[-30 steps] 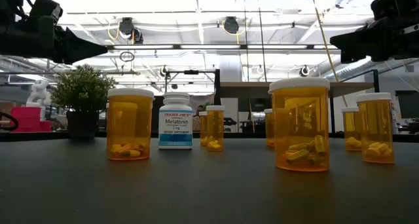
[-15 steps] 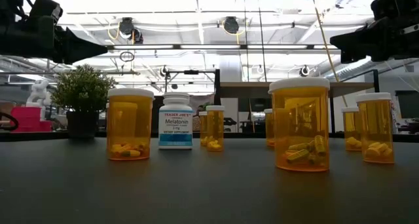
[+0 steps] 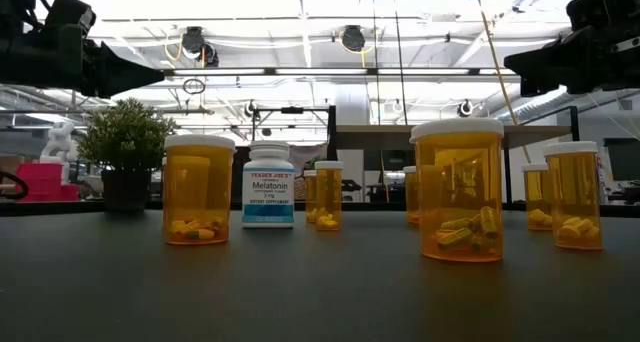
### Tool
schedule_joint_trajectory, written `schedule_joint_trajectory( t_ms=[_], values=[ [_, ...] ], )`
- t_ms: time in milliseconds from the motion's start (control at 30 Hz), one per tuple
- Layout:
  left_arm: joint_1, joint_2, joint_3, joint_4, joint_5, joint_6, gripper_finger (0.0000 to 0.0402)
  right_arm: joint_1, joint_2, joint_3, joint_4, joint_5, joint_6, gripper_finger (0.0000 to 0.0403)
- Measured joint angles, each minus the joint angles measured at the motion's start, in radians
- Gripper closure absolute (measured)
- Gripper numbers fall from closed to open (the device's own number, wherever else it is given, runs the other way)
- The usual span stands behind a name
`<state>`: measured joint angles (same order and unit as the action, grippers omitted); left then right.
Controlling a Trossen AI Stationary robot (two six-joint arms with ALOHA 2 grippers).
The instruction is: Pick and place medicine bottles onto shelf by color
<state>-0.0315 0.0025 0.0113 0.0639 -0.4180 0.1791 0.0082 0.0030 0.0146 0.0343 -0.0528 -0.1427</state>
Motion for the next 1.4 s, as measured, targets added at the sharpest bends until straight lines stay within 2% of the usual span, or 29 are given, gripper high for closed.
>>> schedule_joint_trajectory(
  t_ms=[1400],
  values=[
    [0.0,0.0,0.0,0.0,0.0,0.0,0.0396,0.0,0.0,0.0,0.003,0.0,-0.026,0.0403]
  ],
)
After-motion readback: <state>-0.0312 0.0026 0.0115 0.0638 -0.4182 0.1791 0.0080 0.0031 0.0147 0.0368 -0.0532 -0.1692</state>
